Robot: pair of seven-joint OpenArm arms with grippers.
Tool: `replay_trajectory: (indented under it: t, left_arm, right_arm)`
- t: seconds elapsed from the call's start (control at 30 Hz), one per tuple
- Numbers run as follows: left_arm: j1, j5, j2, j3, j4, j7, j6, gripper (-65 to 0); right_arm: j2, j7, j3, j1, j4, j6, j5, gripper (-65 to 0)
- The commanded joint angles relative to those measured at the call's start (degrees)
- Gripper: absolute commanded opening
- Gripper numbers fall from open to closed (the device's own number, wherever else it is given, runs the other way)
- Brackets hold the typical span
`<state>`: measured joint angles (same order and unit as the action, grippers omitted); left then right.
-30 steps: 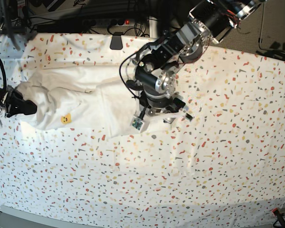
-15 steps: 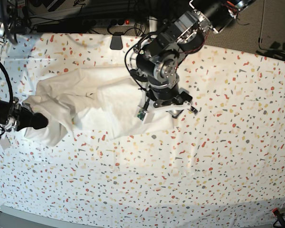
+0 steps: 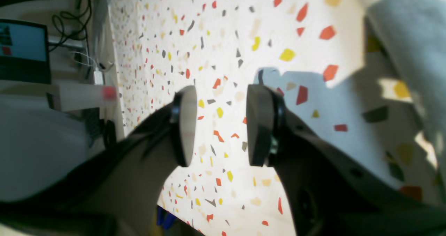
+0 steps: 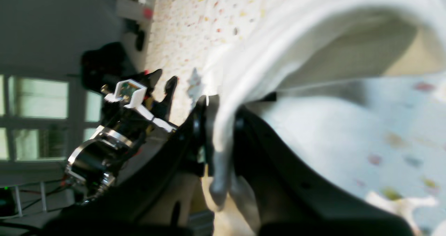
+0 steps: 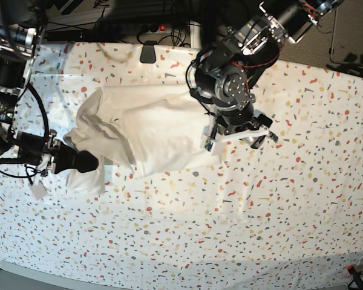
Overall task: Fold the T-shirt properly
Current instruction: 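Grasp the bundle's edges with both grippers and lift it, then fold the held bundle over with both grippers into a square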
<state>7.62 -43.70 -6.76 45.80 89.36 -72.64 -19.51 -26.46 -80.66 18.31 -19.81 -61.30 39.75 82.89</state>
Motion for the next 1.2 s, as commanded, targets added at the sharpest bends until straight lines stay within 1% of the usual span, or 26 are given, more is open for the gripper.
replay_trajectory:
  t: [0.0,0.1,0.17,0.27,0.33,0.47,0.53,0.7,0.83,0.93,1.07,1.17]
  left_arm:
    - [0.79,-1.29,0.9,-0.02,1.01,0.22,-0.92,-41.8]
    - [0.85,-1.38,1.6,-0.02,1.03,0.72,-1.49,-41.8]
    - [1.05,-2.69,1.7,-0.02,1.09,0.87,-1.49,-41.8]
    - [1.14,-8.96,1.14,-0.02,1.11,0.61,-1.55,-41.8]
    - [1.18,-12.79,-0.02,-0.02,1.11,-0.31,-3.93,-41.8]
    - [1.09,-16.59,-2.56,-0.02,1.11,-2.84,-5.57,-41.8]
    - [1.09,-17.42,-3.15,-0.04,1.11,-3.13,-6.01,-41.8]
    - [1.09,-17.55,-3.02,-0.07,1.11,-3.23,-6.05,-41.8]
    - [1.11,-17.57,-2.97,-0.07,1.11,-3.23,-6.03,-41.8]
    - [1.11,-17.59,-3.19,-0.09,1.11,-3.21,-6.03,-41.8]
    - [1.11,-17.79,-3.98,-0.09,1.11,-3.21,-6.03,-41.8]
    - [1.11,-17.77,-4.09,-0.09,1.11,-3.23,-6.03,-41.8]
  right_arm:
    - [-0.24,0.66,-0.11,-1.46,-1.07,0.25,2.11,-65.0]
    - [2.62,0.66,-2.01,-1.79,-1.07,0.25,2.11,-65.0]
    - [4.17,0.66,-3.69,-2.23,-1.07,0.25,2.11,-65.0]
    - [6.38,0.66,-6.21,-3.19,-1.07,0.25,2.11,-65.0]
    - [8.11,0.66,-7.69,-4.11,-1.07,0.25,2.11,-65.0]
    - [11.39,0.66,-9.51,-5.11,-1.07,0.25,2.11,-65.0]
    - [13.05,0.66,-9.79,-5.09,-1.07,0.25,2.11,-65.0]
    - [17.55,0.66,-9.81,-5.09,-1.07,0.25,2.11,-65.0]
    - [18.78,0.66,-9.81,-5.09,-1.07,0.25,2.08,-65.0]
    - [19.34,0.66,-9.81,-5.07,-1.07,0.25,-0.83,-64.2]
    - [19.45,0.66,-11.41,-4.59,-1.07,0.25,-1.03,-48.3]
    - [19.52,0.66,-15.04,-4.26,-1.07,0.25,2.11,-35.4]
